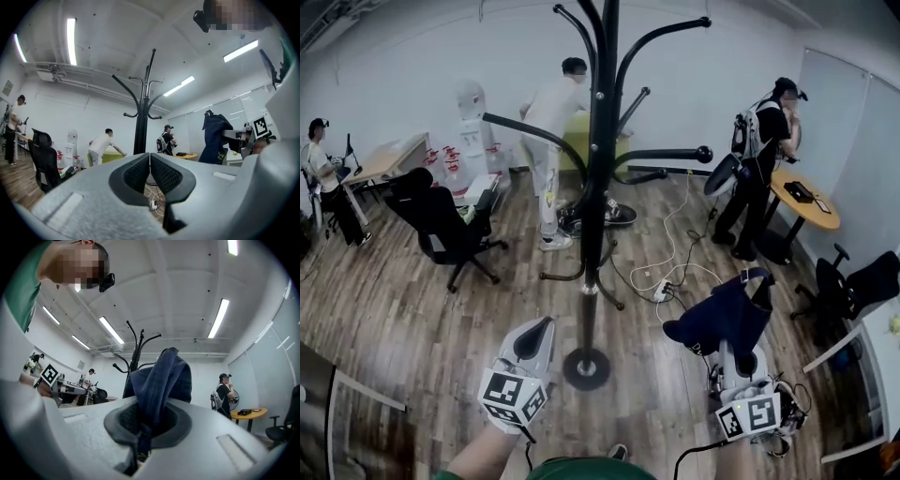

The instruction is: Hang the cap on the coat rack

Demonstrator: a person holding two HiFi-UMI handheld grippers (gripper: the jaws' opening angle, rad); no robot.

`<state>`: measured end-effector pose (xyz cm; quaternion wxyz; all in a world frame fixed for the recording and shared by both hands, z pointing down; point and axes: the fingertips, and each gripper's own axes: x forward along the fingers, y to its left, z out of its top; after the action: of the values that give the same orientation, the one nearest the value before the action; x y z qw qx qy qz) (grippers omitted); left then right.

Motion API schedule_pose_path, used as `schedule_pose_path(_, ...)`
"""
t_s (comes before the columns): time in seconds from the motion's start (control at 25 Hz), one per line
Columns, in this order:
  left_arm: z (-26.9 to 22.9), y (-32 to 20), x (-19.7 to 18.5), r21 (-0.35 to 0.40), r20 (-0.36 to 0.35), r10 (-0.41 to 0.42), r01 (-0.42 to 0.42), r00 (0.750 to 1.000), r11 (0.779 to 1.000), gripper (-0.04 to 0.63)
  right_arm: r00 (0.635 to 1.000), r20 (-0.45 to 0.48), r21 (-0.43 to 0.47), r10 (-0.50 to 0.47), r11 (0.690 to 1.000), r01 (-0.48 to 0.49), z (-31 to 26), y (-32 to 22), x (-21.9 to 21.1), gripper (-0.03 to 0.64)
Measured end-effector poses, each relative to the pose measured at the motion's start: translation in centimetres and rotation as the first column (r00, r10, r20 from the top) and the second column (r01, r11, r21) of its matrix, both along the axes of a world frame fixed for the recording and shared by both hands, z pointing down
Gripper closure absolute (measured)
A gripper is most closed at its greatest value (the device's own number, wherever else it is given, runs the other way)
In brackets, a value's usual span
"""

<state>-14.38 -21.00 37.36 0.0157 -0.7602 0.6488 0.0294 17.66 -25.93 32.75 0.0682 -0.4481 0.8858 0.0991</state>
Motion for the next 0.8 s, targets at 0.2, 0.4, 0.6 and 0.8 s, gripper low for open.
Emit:
schedule_pose_path(0.2, 0.3, -0.4, 0.3, -0.004, 0.0, -0.093, 0.093, 0.996, 0.996, 0.581, 0.993, -0.026, 0.017, -0.112, 0.993, 0.113, -0.2, -4.3, -0.3, 0.606)
schedule_pose_path(0.4, 1.2, -0.4, 0.1, -0.022, -0.002, -0.159, 0.158, 0.987, 0.987, 0.581, 0.945, 0.045, 0.0, -0.325, 0.946, 0.325, -0.9, -8.0, -2.2, 0.606)
schedule_pose_path(0.6, 1.9, 0.0, -0.7, -0.041, 0.004, -0.215, 0.215, 0.977, 0.976, 0.581, 0.899, 0.073, 0.0, -0.431, 0.902, 0.432, -1.9, -10.7, -3.8, 0.606)
schedule_pose_path(0.8, 1.9, -0.1, -3.2, -0.042, 0.004, -0.247, 0.247, 0.969, 0.968, 0.581, 0.875, 0.094, -0.011, -0.475, 0.878, 0.478, -2.5, -13.4, -6.8, 0.606)
